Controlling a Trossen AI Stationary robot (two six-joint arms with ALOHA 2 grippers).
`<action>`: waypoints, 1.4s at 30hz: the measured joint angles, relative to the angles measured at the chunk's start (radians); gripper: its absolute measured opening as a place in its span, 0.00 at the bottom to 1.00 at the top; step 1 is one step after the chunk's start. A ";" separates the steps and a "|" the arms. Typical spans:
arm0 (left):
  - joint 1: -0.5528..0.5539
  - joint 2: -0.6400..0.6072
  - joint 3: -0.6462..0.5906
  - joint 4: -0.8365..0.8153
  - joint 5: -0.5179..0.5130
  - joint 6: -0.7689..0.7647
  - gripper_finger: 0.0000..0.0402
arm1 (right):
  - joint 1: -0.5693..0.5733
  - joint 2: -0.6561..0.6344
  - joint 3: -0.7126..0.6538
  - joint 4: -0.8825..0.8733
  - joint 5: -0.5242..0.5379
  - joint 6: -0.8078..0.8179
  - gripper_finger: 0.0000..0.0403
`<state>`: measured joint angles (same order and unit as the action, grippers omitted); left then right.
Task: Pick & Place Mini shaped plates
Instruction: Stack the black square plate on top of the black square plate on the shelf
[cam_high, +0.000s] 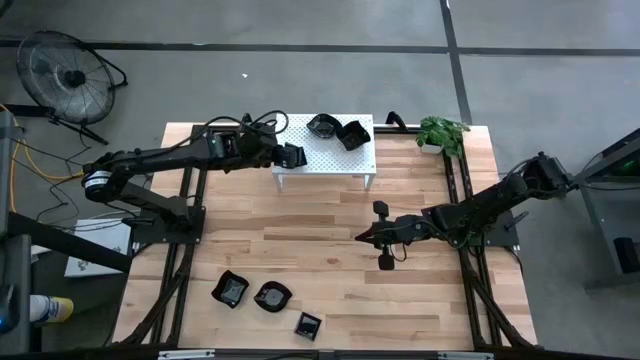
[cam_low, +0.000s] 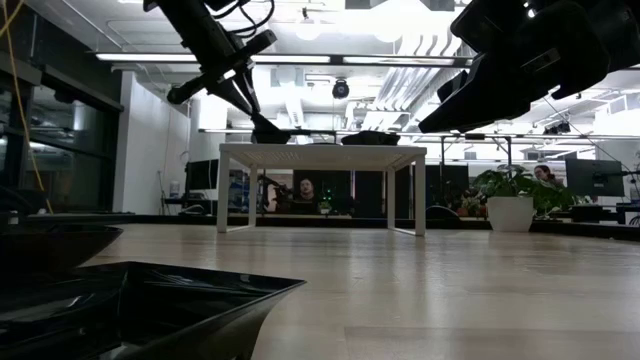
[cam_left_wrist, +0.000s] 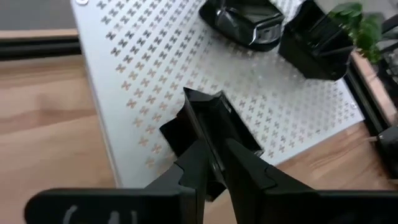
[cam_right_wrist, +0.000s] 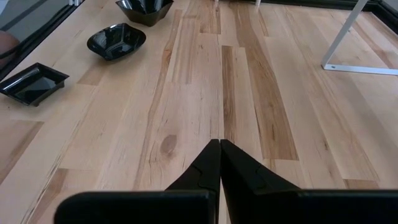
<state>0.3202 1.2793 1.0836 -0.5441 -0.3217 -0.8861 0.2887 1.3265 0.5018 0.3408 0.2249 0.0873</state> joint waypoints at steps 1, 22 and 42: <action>0.000 0.000 0.000 0.008 -0.002 0.001 0.13 | 0.000 0.000 0.000 0.000 0.000 0.000 0.00; 0.000 0.035 0.001 0.023 0.000 0.047 0.13 | 0.000 0.000 0.000 -0.007 0.001 0.001 0.02; 0.001 0.013 0.141 -0.329 -0.043 0.248 0.13 | 0.000 0.000 0.000 -0.008 0.000 0.001 0.00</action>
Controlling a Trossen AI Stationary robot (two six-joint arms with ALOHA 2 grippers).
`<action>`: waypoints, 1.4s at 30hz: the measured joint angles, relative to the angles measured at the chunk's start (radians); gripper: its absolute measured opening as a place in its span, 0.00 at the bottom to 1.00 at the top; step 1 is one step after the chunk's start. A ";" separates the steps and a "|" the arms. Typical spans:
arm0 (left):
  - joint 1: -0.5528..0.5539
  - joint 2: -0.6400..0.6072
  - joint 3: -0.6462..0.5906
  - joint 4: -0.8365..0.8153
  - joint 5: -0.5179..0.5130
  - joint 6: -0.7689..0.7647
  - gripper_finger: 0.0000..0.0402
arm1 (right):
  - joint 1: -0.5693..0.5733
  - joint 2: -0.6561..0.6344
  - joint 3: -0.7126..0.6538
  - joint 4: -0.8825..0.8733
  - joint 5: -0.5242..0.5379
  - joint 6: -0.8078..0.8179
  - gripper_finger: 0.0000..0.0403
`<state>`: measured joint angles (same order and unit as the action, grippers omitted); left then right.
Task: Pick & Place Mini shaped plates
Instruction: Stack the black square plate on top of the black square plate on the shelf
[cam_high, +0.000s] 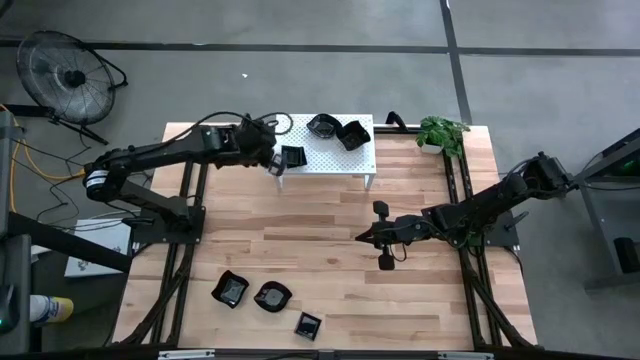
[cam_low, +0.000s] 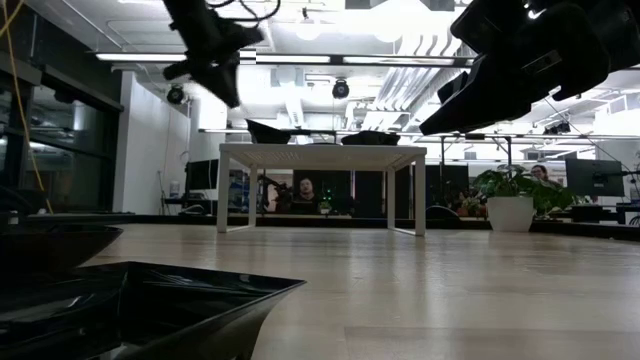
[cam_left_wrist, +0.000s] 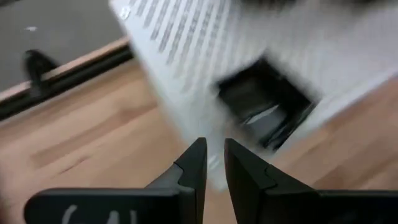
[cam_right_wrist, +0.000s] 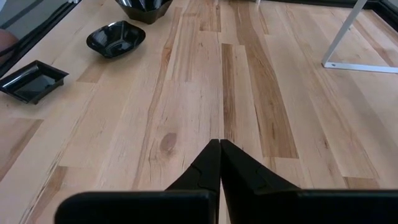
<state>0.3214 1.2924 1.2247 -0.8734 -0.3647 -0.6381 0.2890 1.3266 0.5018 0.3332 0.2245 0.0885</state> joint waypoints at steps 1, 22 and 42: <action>0.000 0.000 0.000 -0.039 0.001 0.034 0.13 | 0.000 0.000 0.000 0.000 0.000 0.000 0.00; -0.001 0.014 -0.003 0.002 -0.049 0.707 0.13 | 0.000 0.000 0.000 0.000 0.008 0.000 0.01; 0.061 0.120 -0.004 0.015 0.037 0.820 0.13 | 0.000 0.000 0.000 0.000 0.008 -0.001 0.00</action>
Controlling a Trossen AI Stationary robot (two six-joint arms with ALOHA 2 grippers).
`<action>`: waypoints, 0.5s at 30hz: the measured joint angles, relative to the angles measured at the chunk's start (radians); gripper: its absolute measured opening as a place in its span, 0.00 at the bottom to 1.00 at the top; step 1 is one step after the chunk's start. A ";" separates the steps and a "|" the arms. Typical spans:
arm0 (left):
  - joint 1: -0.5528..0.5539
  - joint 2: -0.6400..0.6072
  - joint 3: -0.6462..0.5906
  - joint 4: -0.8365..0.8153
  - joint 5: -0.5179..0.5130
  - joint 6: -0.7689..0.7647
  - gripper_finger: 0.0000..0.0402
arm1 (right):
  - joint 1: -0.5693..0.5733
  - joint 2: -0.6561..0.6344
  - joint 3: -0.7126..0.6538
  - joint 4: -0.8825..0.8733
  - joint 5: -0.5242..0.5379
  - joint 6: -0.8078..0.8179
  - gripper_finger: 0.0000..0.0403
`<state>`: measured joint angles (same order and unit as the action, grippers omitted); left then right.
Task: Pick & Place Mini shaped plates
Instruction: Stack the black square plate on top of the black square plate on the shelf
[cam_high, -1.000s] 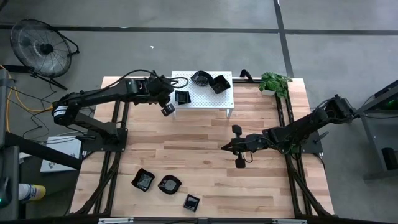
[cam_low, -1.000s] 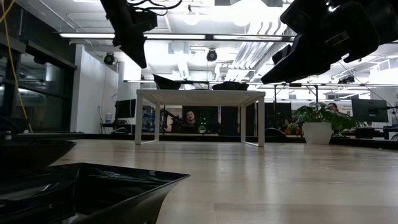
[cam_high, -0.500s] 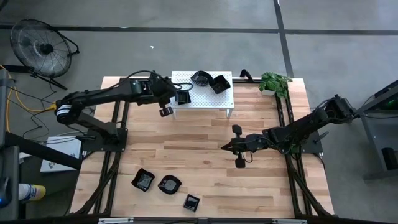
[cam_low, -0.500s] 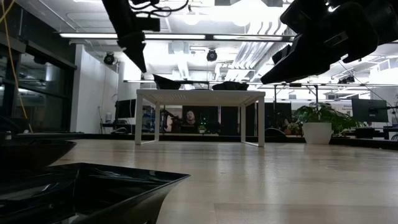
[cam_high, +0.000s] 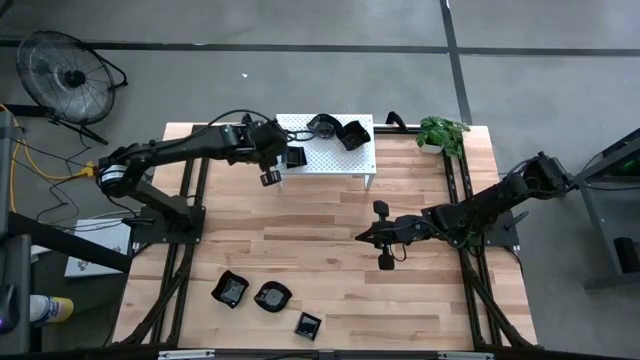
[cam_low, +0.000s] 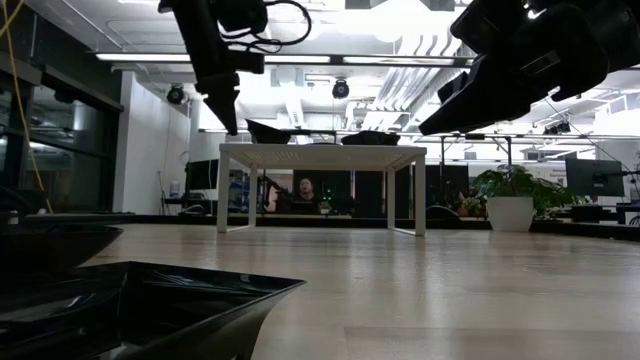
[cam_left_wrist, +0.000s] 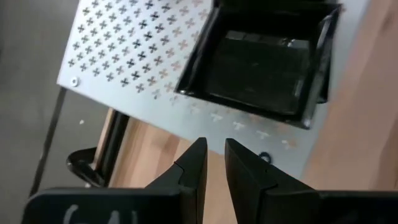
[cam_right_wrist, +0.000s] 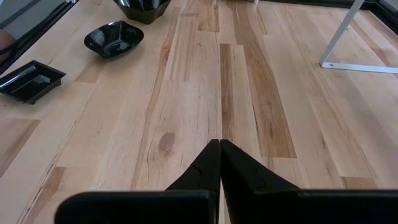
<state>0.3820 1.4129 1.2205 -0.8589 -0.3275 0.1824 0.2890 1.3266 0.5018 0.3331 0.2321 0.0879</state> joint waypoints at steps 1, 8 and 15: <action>0.000 0.000 0.000 0.001 0.003 0.000 0.13 | 0.000 0.000 0.000 0.000 0.000 0.000 0.01; 0.000 0.005 0.000 0.059 0.026 0.003 0.13 | 0.000 0.000 0.000 0.000 0.000 0.000 0.01; 0.012 0.012 0.000 0.099 0.071 0.020 0.13 | 0.000 0.000 0.000 0.000 0.000 0.000 0.01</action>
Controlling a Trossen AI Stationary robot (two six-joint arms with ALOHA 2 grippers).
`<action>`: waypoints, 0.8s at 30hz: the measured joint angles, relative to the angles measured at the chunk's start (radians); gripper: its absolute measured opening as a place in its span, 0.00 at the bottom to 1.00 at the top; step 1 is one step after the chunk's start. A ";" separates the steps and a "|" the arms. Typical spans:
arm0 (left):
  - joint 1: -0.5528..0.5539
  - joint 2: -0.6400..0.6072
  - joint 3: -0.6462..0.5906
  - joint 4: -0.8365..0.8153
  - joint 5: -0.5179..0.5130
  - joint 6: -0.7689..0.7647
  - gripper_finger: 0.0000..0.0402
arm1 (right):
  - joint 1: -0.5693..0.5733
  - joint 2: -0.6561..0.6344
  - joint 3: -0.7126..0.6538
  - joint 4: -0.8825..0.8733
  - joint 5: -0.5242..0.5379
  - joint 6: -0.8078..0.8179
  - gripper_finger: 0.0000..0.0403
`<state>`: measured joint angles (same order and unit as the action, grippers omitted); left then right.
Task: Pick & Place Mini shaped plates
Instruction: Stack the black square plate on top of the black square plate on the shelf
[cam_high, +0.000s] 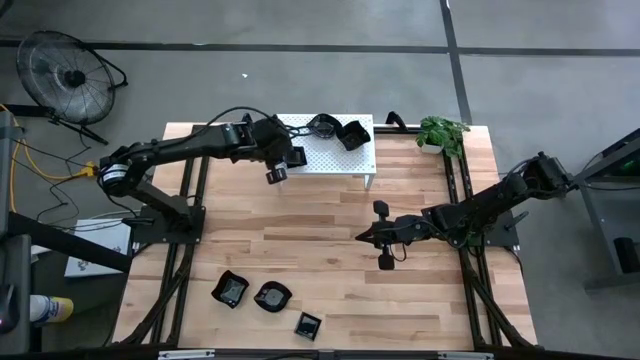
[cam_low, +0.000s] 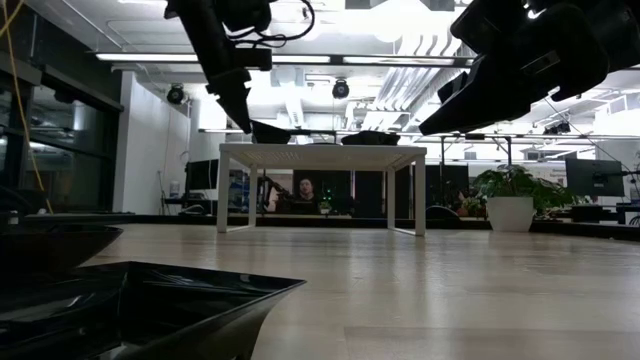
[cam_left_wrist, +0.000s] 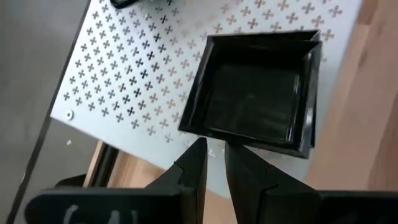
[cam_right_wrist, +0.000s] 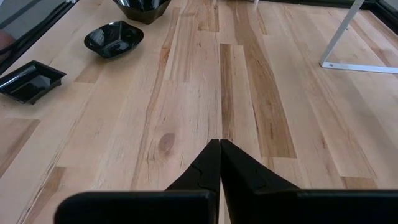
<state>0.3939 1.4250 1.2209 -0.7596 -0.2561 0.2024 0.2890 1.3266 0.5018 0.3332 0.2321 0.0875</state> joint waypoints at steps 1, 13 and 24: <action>0.000 0.000 0.000 0.005 0.002 0.000 0.13 | 0.000 0.000 0.000 0.000 0.000 0.000 0.01; -0.001 0.000 0.000 -0.002 0.030 -0.015 0.13 | 0.000 0.000 0.000 0.000 -0.004 -0.001 0.01; -0.001 -0.051 0.000 -0.018 0.000 -0.015 0.13 | 0.000 0.000 0.000 0.000 -0.003 -0.009 0.00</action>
<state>0.3931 1.3742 1.2209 -0.7776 -0.2562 0.1872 0.2888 1.3266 0.5018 0.3332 0.2289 0.0788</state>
